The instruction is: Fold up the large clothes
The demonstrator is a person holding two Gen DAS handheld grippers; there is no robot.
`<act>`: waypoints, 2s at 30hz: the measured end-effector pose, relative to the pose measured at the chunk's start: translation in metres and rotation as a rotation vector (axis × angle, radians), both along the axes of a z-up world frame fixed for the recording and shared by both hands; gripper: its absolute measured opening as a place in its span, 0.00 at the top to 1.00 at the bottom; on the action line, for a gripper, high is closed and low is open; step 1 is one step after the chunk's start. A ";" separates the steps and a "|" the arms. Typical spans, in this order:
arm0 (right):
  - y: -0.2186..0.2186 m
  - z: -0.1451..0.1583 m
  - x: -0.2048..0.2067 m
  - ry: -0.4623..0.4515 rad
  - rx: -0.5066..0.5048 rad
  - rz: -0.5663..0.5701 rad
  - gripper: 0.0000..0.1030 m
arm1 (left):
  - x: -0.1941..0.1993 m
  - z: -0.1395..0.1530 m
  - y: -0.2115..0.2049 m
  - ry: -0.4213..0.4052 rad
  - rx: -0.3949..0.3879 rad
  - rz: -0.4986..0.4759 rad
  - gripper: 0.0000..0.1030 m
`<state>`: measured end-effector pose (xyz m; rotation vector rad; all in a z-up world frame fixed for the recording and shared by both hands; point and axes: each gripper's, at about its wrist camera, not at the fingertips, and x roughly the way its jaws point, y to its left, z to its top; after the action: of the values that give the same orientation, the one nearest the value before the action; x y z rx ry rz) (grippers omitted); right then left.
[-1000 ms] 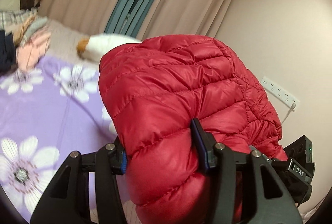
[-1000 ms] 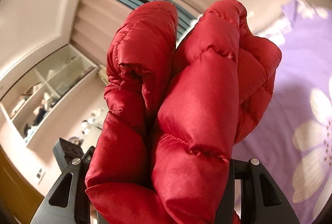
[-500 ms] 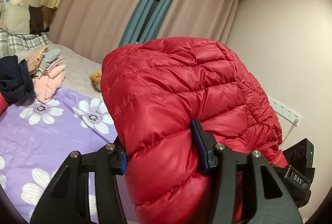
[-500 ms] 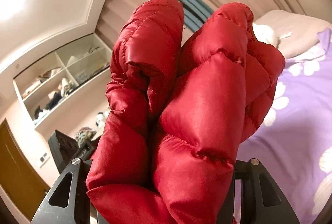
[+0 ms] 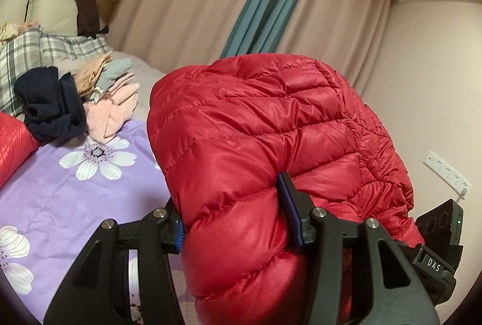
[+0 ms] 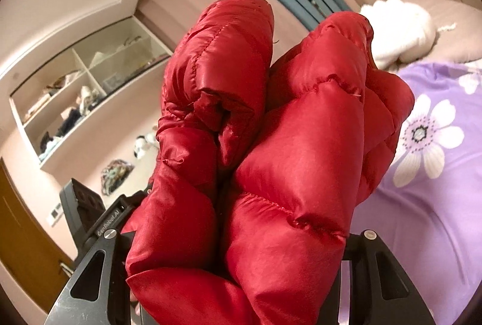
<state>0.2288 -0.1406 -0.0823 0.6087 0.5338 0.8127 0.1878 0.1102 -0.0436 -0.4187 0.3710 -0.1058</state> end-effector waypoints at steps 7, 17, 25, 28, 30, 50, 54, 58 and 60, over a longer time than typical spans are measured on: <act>0.021 -0.043 0.051 0.044 -0.123 -0.036 0.52 | 0.067 -0.071 0.016 0.122 0.025 0.017 0.51; 0.026 -0.176 0.083 0.256 -0.277 -0.059 0.47 | 0.098 -0.229 0.022 0.324 0.009 0.101 0.42; 0.025 -0.174 0.069 0.287 -0.272 -0.067 0.40 | 0.099 -0.223 0.028 0.353 0.006 0.104 0.40; 0.040 -0.143 0.058 0.313 -0.291 -0.082 0.37 | 0.096 -0.212 0.032 0.369 -0.013 0.102 0.41; 0.034 -0.120 0.047 0.297 -0.331 -0.106 0.37 | 0.089 -0.192 0.039 0.377 -0.046 0.119 0.42; -0.042 -0.097 0.032 0.321 -0.356 -0.254 0.22 | 0.072 -0.128 0.063 0.283 0.058 0.222 0.51; -0.041 -0.045 0.018 0.158 -0.407 -0.366 0.22 | 0.075 -0.122 0.065 0.274 0.040 0.217 0.55; -0.017 -0.012 0.025 0.054 -0.461 -0.318 0.75 | 0.090 -0.121 0.063 0.272 0.070 0.239 0.58; 0.004 -0.013 0.042 0.052 -0.479 -0.247 0.81 | 0.102 -0.127 0.061 0.300 0.063 0.223 0.66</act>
<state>0.2706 -0.1370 -0.0956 0.2453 0.6591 0.4127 0.2899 0.1716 -0.1710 -0.4119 0.6183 0.1879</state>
